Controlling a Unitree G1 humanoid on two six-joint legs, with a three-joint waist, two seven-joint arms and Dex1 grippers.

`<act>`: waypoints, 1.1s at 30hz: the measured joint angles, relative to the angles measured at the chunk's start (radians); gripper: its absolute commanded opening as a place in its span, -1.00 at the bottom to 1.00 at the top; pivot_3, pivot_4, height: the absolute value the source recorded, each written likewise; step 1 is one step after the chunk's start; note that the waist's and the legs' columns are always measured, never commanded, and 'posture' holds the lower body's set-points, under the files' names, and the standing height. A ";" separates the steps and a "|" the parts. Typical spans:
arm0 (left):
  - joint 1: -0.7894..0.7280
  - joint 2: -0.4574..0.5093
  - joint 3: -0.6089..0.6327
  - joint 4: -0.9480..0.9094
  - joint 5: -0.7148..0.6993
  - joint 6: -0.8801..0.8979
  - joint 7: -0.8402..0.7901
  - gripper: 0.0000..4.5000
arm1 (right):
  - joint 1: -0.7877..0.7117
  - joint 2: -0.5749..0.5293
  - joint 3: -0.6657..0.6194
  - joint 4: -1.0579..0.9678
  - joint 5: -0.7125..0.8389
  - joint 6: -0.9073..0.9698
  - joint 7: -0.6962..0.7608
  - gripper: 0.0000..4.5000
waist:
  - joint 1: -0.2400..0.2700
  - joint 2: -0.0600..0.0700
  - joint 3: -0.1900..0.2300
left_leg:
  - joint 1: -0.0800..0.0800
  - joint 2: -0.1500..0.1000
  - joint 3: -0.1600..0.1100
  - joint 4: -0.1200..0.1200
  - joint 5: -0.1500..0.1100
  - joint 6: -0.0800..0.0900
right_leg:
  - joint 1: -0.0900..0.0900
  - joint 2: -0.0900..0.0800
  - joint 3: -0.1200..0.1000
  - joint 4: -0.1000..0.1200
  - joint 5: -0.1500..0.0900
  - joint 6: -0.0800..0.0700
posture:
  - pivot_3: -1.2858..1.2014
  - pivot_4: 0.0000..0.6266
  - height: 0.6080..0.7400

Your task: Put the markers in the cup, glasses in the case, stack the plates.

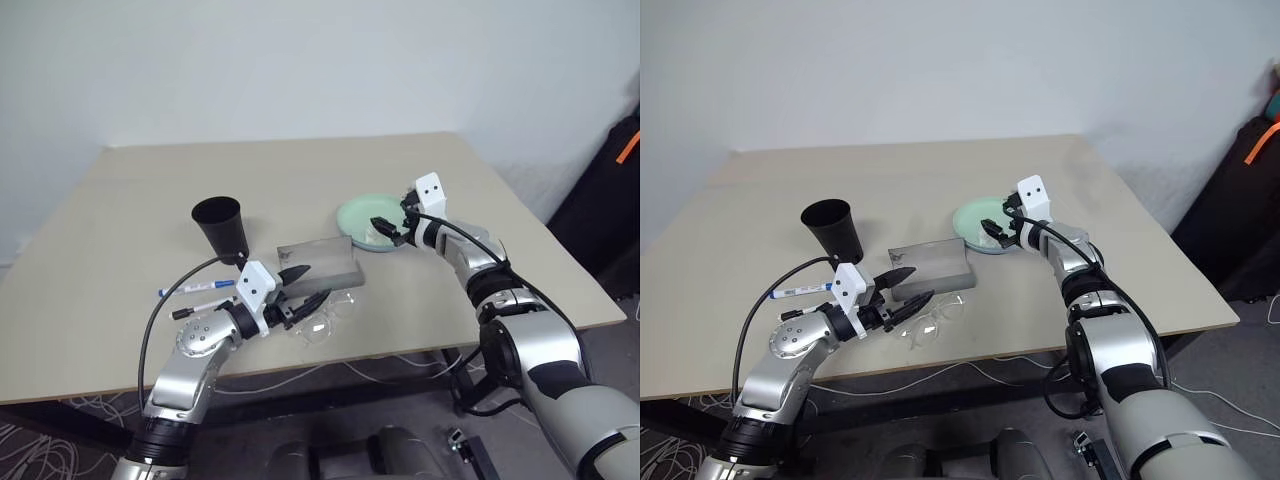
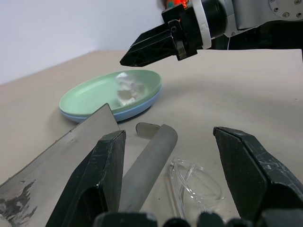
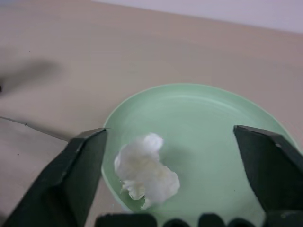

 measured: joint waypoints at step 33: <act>-0.612 0.261 -0.265 0.590 0.154 0.066 -0.845 0.39 | 0.595 -0.114 0.143 -0.762 0.059 0.068 0.296 0.99 | 0.005 0.000 0.001 | -0.002 -0.001 0.000 0.001 0.000 0.000 | -0.001 0.000 -0.001 0.000 -0.001 0.001 | 0.03 -1.00 1.00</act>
